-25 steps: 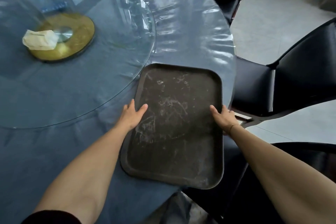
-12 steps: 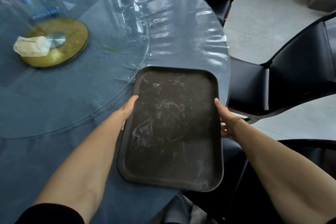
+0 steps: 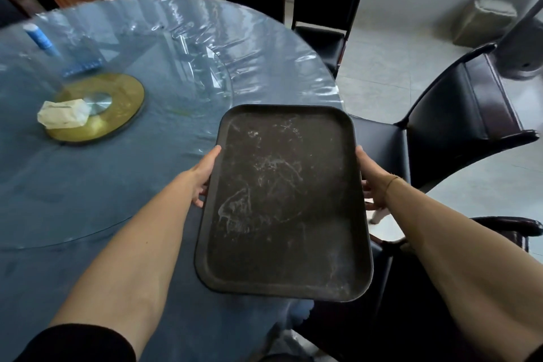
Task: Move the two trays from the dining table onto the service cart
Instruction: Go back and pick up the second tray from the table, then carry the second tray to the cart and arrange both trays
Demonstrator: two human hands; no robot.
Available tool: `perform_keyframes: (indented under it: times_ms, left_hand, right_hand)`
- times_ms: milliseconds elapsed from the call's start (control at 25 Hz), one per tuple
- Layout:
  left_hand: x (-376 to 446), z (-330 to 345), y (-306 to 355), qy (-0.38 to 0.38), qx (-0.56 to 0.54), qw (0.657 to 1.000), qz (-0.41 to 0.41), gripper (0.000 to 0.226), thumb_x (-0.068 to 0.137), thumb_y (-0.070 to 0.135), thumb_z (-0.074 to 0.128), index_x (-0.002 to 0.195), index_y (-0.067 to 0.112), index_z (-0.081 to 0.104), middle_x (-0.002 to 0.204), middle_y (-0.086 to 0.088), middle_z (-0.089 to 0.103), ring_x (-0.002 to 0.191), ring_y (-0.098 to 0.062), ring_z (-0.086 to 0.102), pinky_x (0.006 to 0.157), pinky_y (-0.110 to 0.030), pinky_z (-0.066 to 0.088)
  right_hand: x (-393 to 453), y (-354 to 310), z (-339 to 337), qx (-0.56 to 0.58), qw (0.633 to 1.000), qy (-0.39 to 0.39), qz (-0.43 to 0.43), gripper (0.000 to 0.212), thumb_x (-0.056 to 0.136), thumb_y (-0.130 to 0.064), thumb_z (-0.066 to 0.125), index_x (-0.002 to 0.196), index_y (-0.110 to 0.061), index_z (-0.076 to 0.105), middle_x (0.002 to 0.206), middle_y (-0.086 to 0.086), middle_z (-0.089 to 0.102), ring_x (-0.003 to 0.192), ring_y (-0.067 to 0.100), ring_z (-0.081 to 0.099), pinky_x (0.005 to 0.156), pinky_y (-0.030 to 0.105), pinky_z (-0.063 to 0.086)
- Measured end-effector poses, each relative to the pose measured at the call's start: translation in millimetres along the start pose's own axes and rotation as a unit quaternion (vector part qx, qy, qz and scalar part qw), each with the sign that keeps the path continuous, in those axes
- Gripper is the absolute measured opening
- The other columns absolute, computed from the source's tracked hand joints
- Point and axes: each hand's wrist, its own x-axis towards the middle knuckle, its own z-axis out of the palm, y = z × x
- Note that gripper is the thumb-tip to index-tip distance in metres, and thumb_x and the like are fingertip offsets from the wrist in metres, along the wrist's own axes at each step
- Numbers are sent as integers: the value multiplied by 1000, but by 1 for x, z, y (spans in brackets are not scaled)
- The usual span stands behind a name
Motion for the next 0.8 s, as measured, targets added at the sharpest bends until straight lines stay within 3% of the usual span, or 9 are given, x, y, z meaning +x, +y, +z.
perform_keyframes:
  times_ms: [80,160,200,360,520,640,720,800]
  left_hand:
    - [-14,3,13,-9,-6,1000,11,67,77,87,37,91,25,59,97,-2,55,94,-24,51,91,-48,41]
    - [-28,7,23,-30,-4,999,18,68,77,88,36,91,25,60,101,-4,56,92,-24,52,77,-45,41]
    - [-35,9,29,-45,-1,999,23,70,77,88,35,93,25,61,103,-6,57,93,-24,53,74,-45,41]
    - [-56,20,50,-77,17,996,41,79,74,90,36,102,22,65,104,-10,59,92,-25,55,71,-45,45]
    - [-81,50,64,-82,34,994,68,87,72,90,41,119,20,63,113,-12,60,97,-27,57,73,-47,48]
    - [-102,76,68,-95,46,991,86,88,73,87,44,123,17,60,108,-13,61,96,-28,59,74,-50,49]
    - [-118,95,71,-103,60,988,98,87,74,86,45,123,16,59,105,-13,62,94,-28,60,79,-52,50]
    - [-138,117,75,-110,85,984,114,87,74,86,46,123,16,59,109,-14,62,97,-30,60,80,-53,51]
  right_hand:
    - [-20,-3,-12,20,1000,-3,-10,97,70,-94,33,105,-12,70,103,8,68,99,28,64,84,40,53]
    - [-38,-3,-24,42,999,-1,-21,93,71,-93,35,83,-10,75,89,9,72,81,27,69,61,33,53]
    - [-46,-2,-33,50,998,6,-29,89,72,-92,35,84,-13,73,91,10,71,81,28,67,60,33,49]
    - [-68,3,-65,75,995,37,-61,77,75,-90,35,103,-25,65,102,9,63,90,25,60,69,37,45]
    - [-95,16,-102,116,989,62,-67,73,75,-90,35,103,-31,67,82,5,57,66,18,54,61,28,47]
    - [-116,36,-132,126,986,71,-78,76,69,-94,34,107,-37,66,78,3,50,64,17,45,67,28,42]
    - [-129,52,-154,127,984,92,-88,92,72,-92,32,134,-29,58,94,0,54,70,19,47,80,32,45]
    - [-145,70,-177,134,980,108,-103,93,76,-90,30,139,-25,56,116,-2,58,81,19,52,83,32,46]
